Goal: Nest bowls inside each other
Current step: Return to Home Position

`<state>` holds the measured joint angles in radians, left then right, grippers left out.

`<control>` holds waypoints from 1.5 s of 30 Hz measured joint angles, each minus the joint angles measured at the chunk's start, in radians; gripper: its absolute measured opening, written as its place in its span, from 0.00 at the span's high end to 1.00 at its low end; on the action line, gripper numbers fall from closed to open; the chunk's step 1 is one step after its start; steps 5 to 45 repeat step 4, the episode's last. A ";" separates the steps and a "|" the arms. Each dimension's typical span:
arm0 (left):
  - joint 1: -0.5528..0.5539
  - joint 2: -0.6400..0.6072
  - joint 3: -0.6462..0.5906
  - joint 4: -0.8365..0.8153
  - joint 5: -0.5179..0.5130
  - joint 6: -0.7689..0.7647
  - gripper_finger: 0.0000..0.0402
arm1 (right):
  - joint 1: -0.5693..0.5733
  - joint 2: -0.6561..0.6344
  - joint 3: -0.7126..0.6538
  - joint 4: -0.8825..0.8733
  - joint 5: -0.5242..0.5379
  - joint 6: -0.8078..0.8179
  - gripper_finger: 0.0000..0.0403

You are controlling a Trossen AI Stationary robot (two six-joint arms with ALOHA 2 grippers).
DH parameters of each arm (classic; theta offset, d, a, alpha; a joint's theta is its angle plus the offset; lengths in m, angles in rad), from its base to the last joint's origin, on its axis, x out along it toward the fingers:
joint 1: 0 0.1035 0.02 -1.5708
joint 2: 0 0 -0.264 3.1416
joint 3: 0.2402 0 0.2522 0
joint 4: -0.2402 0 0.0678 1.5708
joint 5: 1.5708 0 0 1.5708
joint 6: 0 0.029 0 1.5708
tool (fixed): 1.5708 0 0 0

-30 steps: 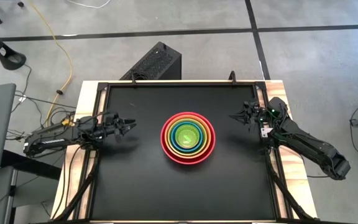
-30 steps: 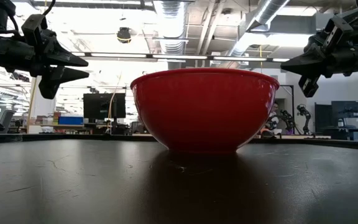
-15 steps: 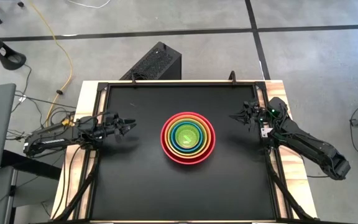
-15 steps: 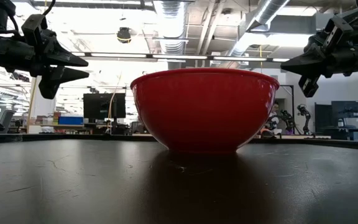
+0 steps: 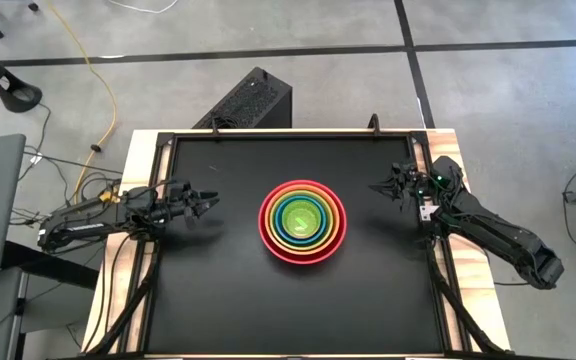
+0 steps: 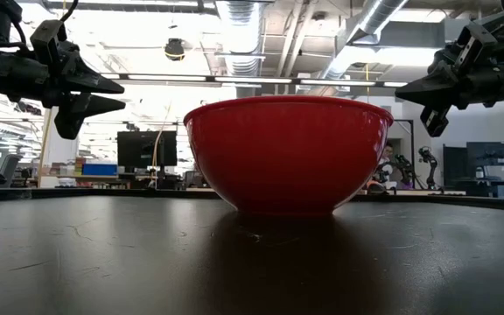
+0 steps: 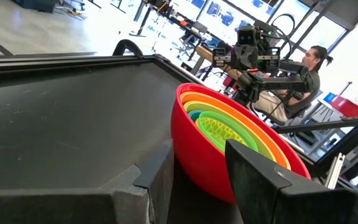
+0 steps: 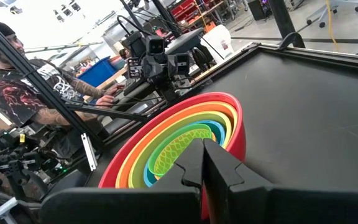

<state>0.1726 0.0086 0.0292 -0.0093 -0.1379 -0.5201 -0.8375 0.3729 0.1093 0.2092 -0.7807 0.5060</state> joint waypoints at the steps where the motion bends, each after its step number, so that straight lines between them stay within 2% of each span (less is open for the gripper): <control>1: 0.000 0.000 0.000 0.000 0.000 0.000 0.66 | 0.000 0.000 0.000 0.000 0.000 0.000 0.94; 45: 0.000 0.000 0.000 0.000 0.000 0.000 0.66 | 0.000 0.000 0.000 0.000 0.000 0.000 0.94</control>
